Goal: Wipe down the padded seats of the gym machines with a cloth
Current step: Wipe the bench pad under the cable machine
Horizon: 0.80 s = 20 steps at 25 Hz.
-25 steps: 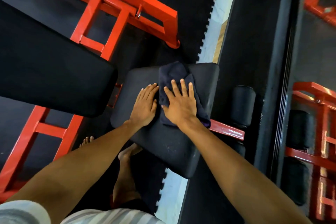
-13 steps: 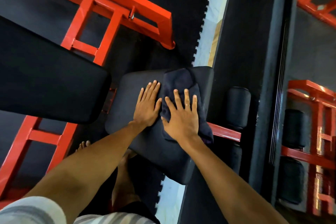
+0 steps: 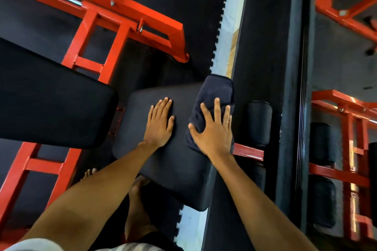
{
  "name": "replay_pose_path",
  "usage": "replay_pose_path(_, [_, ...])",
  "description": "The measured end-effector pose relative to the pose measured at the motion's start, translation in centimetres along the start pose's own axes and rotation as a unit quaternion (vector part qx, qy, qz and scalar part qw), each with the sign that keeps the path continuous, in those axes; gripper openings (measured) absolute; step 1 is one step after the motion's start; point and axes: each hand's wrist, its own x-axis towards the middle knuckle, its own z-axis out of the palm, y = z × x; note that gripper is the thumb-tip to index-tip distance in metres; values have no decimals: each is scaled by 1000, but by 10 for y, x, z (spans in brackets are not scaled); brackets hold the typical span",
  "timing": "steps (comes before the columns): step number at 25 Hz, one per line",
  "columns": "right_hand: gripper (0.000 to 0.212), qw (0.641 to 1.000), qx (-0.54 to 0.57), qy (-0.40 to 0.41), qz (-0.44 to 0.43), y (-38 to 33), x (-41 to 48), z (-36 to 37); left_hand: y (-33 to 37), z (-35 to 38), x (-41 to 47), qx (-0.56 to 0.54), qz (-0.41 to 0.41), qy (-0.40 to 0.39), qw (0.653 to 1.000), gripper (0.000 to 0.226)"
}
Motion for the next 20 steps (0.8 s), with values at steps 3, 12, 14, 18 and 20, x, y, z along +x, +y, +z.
replay_pose_path(3, [70, 998, -40, -1, -52, -5, 7, 5, 12, -4, 16, -23, 9, 12, 1000, 63])
replay_pose_path(12, [86, 979, 161, 10, 123, 3, 81, -10, 61, 15, 93, -42, 102, -17, 994, 55])
replay_pose_path(14, [87, 962, 220, 11, 162, 8, 92, -13, 62, 20, 99, -38, 94, -11, 995, 52])
replay_pose_path(18, [83, 896, 350, -63, 267, 32, 123, -28, 64, 25, 100, -30, 84, 0, 996, 53])
replay_pose_path(20, [83, 863, 402, -95, 293, 41, 132, -34, 64, 24, 100, -26, 78, 3, 997, 53])
